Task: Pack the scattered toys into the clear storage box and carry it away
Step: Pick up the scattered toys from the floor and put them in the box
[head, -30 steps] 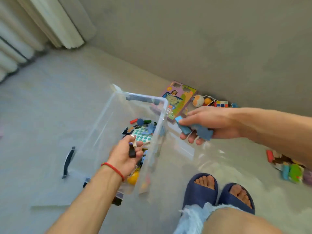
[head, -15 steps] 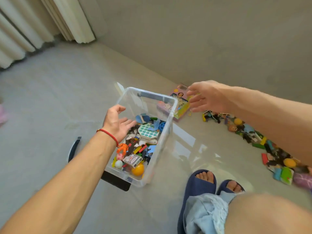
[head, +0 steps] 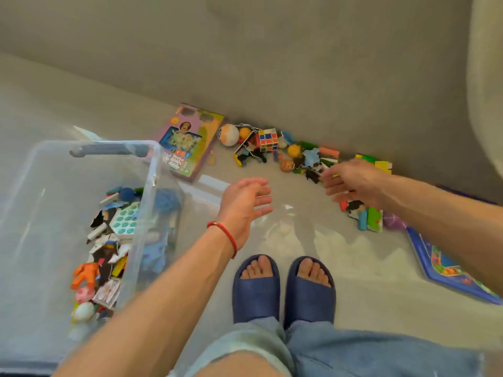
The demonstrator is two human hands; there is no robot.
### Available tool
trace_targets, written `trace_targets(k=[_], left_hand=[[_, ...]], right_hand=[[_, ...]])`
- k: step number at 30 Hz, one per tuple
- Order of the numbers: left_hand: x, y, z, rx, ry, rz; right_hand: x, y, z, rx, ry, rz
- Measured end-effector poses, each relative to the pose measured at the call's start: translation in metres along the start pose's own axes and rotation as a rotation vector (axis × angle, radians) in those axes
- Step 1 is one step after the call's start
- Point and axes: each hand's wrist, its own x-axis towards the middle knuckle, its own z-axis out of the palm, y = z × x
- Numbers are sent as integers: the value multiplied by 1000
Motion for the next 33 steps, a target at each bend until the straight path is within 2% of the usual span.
trace_targets(k=[2,6,8,10,13,15,19,23,28,30,33], left_hand=[[29,-11,23,113,-1,-18],[98,-39,50,406,-24,40],[132,-51,62,560,-29,117],[160,-57,73,813,-18,270],[199,-63,87,1237,-36,645],[220,-68,93,1369,-55,759],[242,-74,98,1436,-101,806],[251,-71,92,1447,-82,878],[252,-75,93,1395,-35,852],[248,-78,94,1306,8,841],[238,-78,95,1145,10,790]], right_hand=[[27,24,9,-68,38,-24],[82,58,15,-608,155,-296],[108,66,19,-741,224,-408],[133,68,27,-796,317,-500],[166,63,40,-909,381,-574],[186,62,45,-953,367,-573],[208,65,48,-999,401,-655],[212,69,51,-868,457,-743],[208,80,50,-703,613,-850],[203,83,47,-598,640,-854],[186,86,40,-278,647,-854]])
